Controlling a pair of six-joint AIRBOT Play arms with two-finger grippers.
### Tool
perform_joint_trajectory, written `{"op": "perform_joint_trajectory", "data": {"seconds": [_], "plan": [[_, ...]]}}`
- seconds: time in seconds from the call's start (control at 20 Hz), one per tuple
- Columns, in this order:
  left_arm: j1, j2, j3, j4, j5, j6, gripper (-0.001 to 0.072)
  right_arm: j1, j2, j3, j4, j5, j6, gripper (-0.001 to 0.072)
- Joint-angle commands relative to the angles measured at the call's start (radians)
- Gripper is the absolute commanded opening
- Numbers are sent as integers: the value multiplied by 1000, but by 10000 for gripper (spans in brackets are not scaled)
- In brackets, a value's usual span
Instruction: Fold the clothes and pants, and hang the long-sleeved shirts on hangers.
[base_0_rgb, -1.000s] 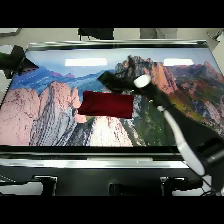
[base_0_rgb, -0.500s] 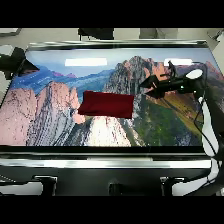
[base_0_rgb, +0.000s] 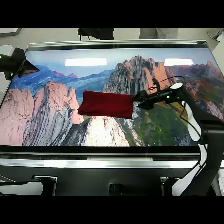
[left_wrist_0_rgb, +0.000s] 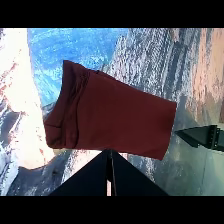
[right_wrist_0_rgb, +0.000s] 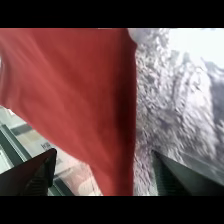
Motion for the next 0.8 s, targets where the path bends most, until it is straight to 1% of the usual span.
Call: {"op": "perform_joint_trajectory", "data": {"seconds": [0.0, 0.05, 0.3, 0.4, 0.45, 0.5, 0.6, 0.75], "plan": [[0, -1, 0, 0, 1, 1, 18, 45, -29, 0, 10, -32, -21, 671], [0, -1, 0, 0, 1, 1, 17, 51, -31, 0, 8, -47, -21, 656], [0, -1, 0, 0, 1, 1, 18, 109, -35, 0, 7, -138, -5, 647], [0, -1, 0, 0, 1, 1, 18, 133, -35, 0, 3, -167, -5, 436], [0, -1, 0, 0, 1, 1, 18, 141, -34, 0, 4, -179, -5, 226], [0, -1, 0, 0, 1, 1, 18, 143, -34, 0, 13, -185, -3, 35], [0, -1, 0, 0, 1, 1, 18, 144, -15, 0, 19, -209, -5, 31], [0, -1, 0, 0, 1, 12, 18, 143, 43, 21, 21, -307, 0, 30]]}}
